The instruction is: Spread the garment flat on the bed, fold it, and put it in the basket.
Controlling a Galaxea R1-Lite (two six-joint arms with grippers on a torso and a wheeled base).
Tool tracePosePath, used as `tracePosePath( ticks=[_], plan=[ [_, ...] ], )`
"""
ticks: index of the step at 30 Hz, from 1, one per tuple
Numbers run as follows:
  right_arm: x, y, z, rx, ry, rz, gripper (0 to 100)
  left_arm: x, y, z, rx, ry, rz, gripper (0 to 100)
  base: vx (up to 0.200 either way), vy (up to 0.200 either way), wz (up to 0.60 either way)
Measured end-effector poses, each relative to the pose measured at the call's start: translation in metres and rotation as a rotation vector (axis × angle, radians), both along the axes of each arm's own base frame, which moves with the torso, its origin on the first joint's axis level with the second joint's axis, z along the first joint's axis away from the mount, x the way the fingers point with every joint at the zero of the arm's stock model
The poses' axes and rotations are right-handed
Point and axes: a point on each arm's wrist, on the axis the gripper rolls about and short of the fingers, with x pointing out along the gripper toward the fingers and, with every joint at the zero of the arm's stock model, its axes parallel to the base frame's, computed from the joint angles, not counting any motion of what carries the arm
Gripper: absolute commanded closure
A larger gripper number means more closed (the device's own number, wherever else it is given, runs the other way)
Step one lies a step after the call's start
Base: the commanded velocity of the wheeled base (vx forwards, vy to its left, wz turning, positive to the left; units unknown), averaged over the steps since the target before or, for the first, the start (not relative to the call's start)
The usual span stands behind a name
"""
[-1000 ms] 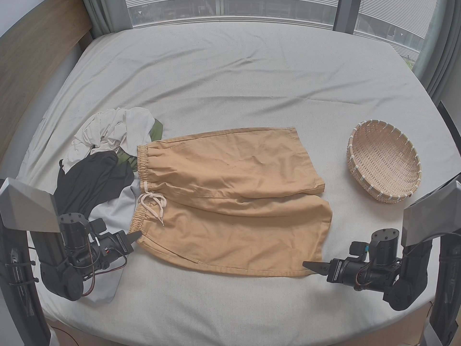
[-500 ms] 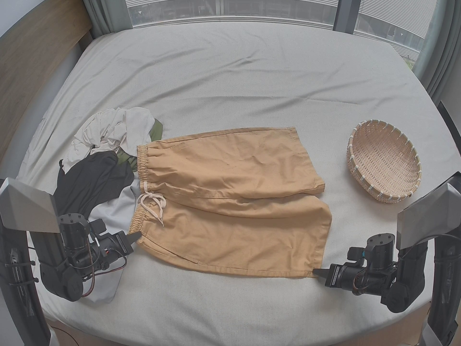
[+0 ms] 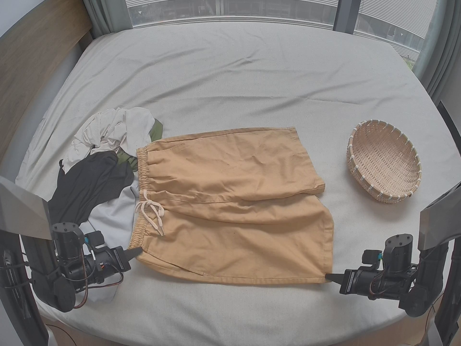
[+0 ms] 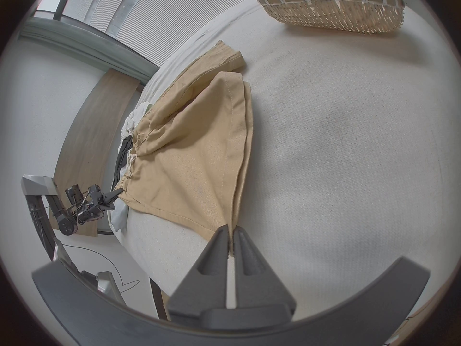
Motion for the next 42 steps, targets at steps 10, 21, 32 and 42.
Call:
tracePosePath(
  ticks=[10,21,32,42],
  plan=[
    [-0.008,-0.001,-0.009,-0.061,0.087,0.03,100,-0.011,0.017,-0.016,0.077,0.035,-0.042,100,0.0,0.0,0.0],
    [0.0,0.002,-0.013,-0.045,0.018,0.034,0,-0.021,0.02,-0.027,0.051,0.091,-0.09,100,0.0,0.0,0.0],
    [-0.003,0.008,-0.021,-0.05,0.053,0.06,0,-0.022,0.018,-0.028,0.05,0.095,-0.1,100,0.0,0.0,0.0],
    [-0.004,0.012,-0.025,-0.055,0.067,0.074,100,-0.021,0.018,-0.028,0.051,0.095,-0.101,100,0.0,0.0,0.0]
  ],
)
